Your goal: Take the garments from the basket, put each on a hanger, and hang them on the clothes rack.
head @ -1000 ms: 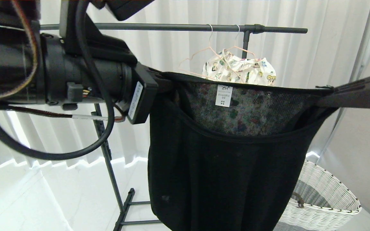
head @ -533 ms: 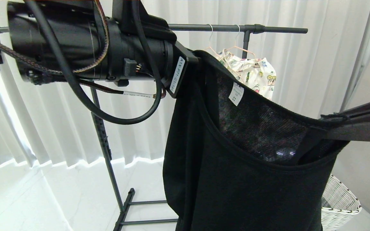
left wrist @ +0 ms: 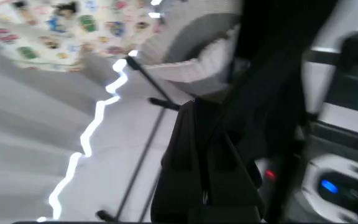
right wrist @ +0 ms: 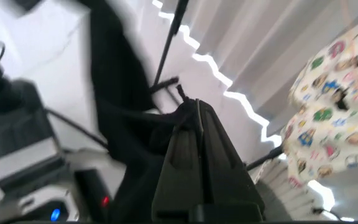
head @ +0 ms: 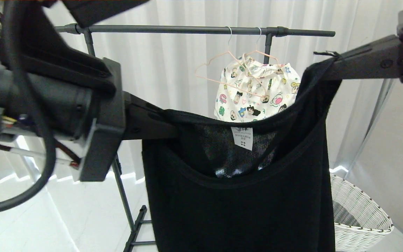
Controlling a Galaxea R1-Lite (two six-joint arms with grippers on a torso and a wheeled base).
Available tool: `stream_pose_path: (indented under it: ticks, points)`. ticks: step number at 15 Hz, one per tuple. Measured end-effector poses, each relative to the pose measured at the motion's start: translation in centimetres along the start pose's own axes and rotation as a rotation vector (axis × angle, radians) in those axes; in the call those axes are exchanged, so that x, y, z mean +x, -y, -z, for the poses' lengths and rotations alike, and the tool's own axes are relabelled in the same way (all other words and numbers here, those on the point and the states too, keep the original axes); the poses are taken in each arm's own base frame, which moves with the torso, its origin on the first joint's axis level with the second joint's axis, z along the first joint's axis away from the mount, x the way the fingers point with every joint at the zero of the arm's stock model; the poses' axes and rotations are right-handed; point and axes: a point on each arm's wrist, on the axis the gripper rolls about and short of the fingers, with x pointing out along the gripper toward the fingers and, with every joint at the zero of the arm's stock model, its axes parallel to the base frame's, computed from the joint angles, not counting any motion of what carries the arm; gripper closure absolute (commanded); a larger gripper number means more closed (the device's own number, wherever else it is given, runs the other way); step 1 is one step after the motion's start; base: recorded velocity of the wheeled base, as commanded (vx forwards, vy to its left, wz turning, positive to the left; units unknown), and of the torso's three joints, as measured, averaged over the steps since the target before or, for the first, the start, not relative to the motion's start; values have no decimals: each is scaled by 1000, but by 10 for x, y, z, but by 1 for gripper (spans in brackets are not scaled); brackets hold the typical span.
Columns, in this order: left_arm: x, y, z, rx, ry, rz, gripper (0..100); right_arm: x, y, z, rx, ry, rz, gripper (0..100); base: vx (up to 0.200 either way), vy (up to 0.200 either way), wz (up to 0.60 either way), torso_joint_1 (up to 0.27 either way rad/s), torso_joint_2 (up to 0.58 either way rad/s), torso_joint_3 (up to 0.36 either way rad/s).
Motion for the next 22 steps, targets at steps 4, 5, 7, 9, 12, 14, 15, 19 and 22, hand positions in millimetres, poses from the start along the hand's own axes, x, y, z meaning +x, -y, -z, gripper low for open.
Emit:
stream_pose_path:
  ticks: [4,5,7,9,12,14,15,19,22]
  points:
    - [-20,21,-4,17,58,66,100,39,8,-17,-3,16,1,100,0,0,0,0,0,0]
    - [-21,24,-5,12,65,77,100,48,8,-16,-1,1,-2,100,0,0,0,0,0,0]
    - [-22,27,-6,18,68,86,100,56,9,-13,3,-27,-5,100,0,0,0,0,0,0]
    - [-19,20,-6,19,54,28,100,50,10,-9,11,-75,-2,100,0,0,0,0,0,0]
    - [-10,-13,-16,46,139,-192,100,25,10,-7,19,-95,11,100,0,0,0,0,0,0]
    - [-2,-23,-16,44,149,-225,100,15,9,-6,16,-87,13,100,0,0,0,0,0,0]
    - [1,-24,-15,40,140,-224,100,13,8,-6,16,-85,13,100,0,0,0,0,0,0]
    - [7,-25,-12,34,121,-215,100,8,7,-4,15,-96,21,0,0,0,0,0,0,0]
    - [9,-26,-11,32,114,-221,100,5,6,1,19,-128,33,0,0,0,0,0,0,0]
